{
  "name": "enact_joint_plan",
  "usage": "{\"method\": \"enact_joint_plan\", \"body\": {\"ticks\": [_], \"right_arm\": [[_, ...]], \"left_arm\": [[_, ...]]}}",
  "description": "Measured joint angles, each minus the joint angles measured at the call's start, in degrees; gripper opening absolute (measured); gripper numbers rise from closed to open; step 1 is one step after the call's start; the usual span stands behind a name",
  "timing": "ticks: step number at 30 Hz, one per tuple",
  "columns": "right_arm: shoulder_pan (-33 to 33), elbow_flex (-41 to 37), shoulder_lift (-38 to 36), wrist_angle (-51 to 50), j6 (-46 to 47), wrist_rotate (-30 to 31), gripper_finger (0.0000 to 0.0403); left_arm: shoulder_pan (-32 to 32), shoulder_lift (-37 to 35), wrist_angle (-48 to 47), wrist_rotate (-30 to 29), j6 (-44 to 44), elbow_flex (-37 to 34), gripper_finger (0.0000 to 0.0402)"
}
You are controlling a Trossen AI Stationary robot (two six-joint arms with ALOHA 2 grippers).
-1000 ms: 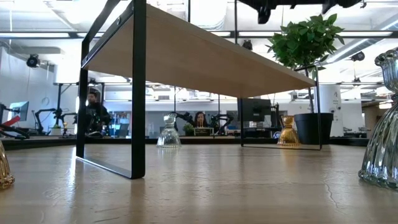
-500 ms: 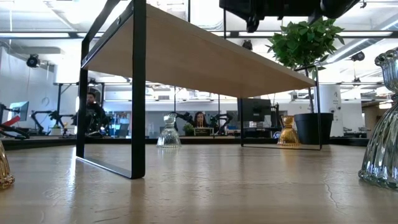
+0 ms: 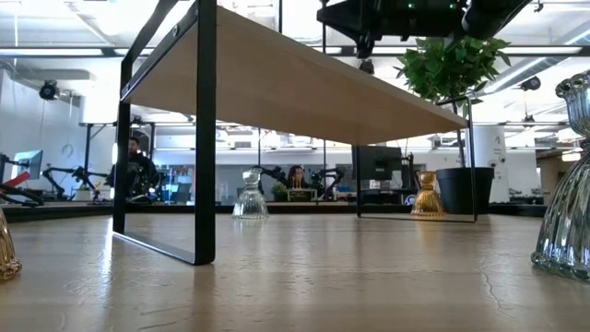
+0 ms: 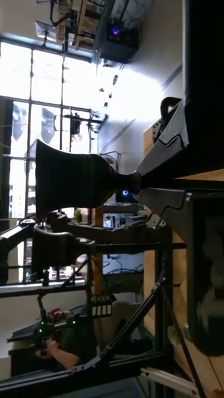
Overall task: Pick & Place candle stick holders
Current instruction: Put the top black candle holder on the shelf
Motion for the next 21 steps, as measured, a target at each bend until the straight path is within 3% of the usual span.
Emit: {"method": "enact_joint_plan", "body": {"ticks": [21], "right_arm": [[-0.6,0.0,2.4,1.4,1.0,-1.4,0.0011]], "left_arm": [[0.0,0.0,0.2,0.0,0.3,0.0,0.0163]]}}
